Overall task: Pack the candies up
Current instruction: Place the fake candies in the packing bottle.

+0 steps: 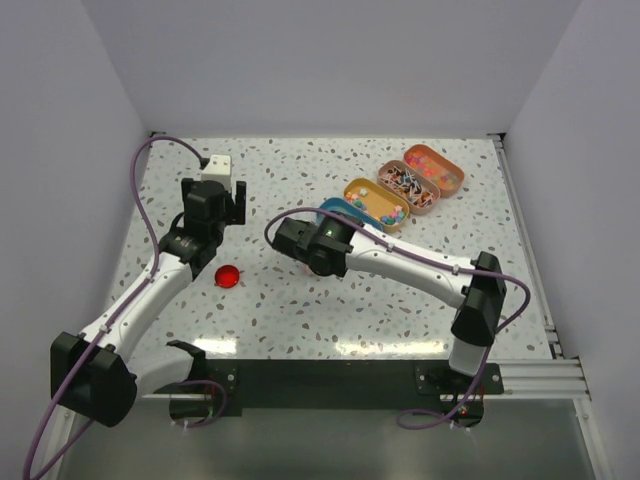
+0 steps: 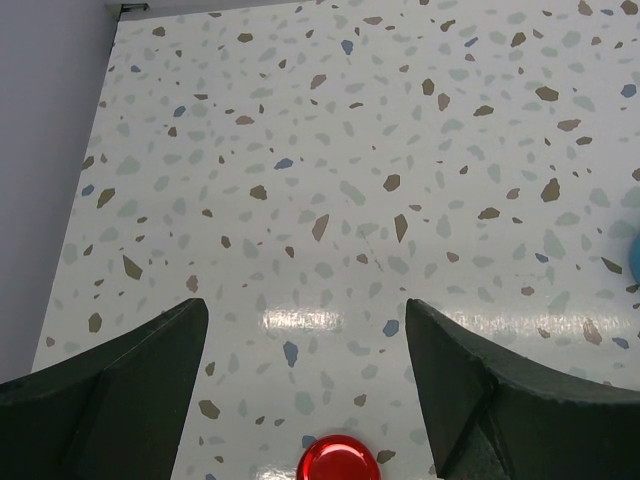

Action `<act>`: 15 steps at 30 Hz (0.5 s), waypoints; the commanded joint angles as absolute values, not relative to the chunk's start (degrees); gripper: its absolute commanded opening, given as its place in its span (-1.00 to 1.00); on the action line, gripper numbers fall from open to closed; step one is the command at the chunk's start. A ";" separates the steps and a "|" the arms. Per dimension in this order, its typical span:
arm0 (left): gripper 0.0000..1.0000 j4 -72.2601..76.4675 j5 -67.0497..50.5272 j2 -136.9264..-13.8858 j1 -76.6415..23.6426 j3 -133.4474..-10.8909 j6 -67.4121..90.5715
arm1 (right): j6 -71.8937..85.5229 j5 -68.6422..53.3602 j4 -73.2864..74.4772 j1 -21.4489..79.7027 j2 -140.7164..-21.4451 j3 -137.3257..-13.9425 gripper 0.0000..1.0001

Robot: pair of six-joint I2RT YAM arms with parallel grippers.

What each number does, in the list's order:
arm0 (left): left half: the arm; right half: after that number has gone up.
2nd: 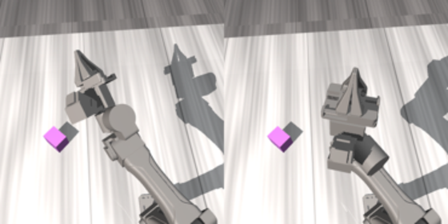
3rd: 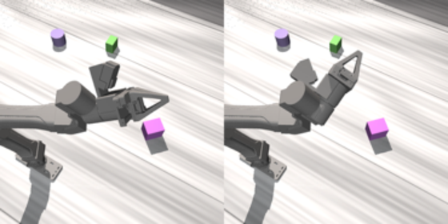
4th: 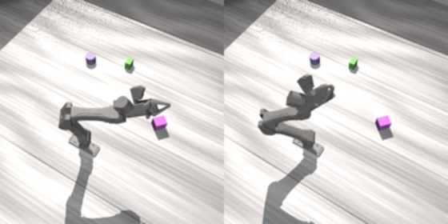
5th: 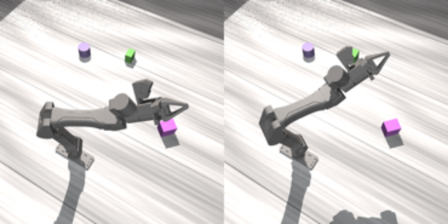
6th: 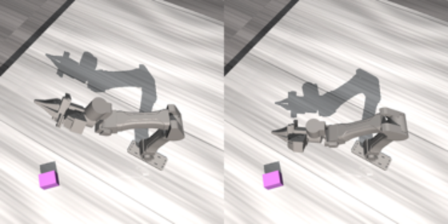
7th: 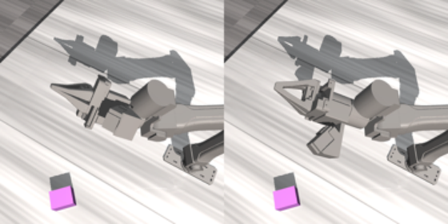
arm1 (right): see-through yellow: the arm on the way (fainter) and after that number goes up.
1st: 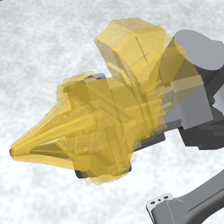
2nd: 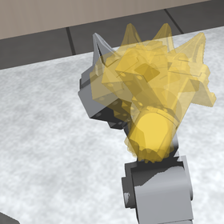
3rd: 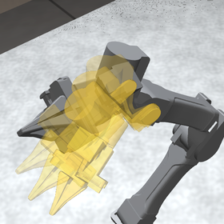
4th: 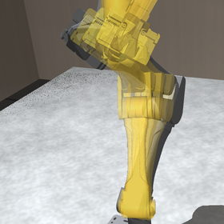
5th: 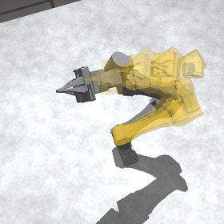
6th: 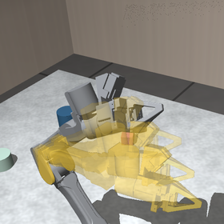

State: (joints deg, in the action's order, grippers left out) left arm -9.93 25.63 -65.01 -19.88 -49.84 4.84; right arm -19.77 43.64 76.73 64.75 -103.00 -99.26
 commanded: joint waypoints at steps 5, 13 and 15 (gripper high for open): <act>0.70 -6.94 26.81 -64.95 -19.51 -49.57 4.13 | -2.76 35.17 68.94 54.69 -89.32 -93.97 -1.00; 0.70 -6.77 26.63 -65.39 -19.51 -49.57 4.39 | 10.71 23.49 48.36 32.54 -73.05 -66.23 -1.00; 0.70 -6.77 26.54 -65.30 -19.51 -49.48 4.66 | 13.44 21.19 43.08 25.80 -70.68 -61.98 -1.00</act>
State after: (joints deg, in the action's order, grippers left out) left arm -9.91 25.80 -65.21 -19.90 -49.84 4.86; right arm 5.48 27.59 54.54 31.88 -72.27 -67.51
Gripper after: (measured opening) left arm 0.849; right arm 0.142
